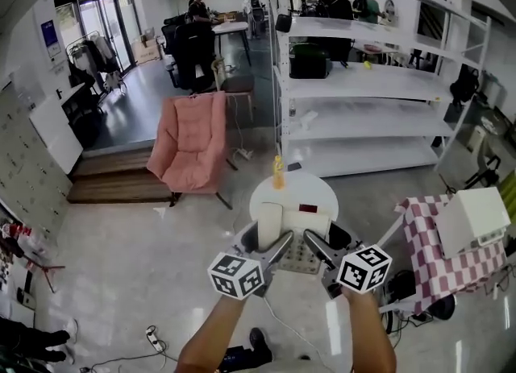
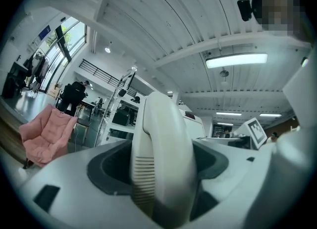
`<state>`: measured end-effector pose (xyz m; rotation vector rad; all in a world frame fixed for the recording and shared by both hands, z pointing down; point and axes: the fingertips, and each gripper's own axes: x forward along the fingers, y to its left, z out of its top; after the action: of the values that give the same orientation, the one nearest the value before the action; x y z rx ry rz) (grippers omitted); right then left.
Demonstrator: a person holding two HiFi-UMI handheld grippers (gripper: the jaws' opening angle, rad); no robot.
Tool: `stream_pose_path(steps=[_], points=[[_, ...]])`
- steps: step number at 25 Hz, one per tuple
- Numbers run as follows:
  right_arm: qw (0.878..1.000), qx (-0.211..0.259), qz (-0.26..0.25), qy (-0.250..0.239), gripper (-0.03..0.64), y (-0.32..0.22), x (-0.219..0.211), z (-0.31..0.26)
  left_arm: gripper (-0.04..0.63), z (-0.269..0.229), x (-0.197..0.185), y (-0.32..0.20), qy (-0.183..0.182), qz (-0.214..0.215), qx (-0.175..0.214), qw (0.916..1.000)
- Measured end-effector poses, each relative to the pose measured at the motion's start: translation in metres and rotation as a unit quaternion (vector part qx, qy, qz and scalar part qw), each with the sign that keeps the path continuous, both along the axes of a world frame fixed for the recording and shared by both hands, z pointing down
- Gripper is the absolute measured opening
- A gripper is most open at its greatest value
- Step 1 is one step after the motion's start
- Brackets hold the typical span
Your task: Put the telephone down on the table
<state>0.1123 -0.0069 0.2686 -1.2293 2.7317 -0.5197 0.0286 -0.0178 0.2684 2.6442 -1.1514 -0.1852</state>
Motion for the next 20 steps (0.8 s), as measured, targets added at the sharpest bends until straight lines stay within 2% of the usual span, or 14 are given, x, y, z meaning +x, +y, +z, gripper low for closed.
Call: stream_pose_path(steps=[11, 20], points=[[0.999, -0.006, 0.036, 0.001, 0.249, -0.053, -0.026, 0.003, 0.348, 0.004, -0.024, -0.059, -0.003, 0.038, -0.006, 0.9993], [0.998, -0.007, 0.054, 0.015, 0.249, -0.075, -0.068, -0.005, 0.348, -0.004, -0.066, -0.085, 0.005, 0.058, -0.002, 0.9983]])
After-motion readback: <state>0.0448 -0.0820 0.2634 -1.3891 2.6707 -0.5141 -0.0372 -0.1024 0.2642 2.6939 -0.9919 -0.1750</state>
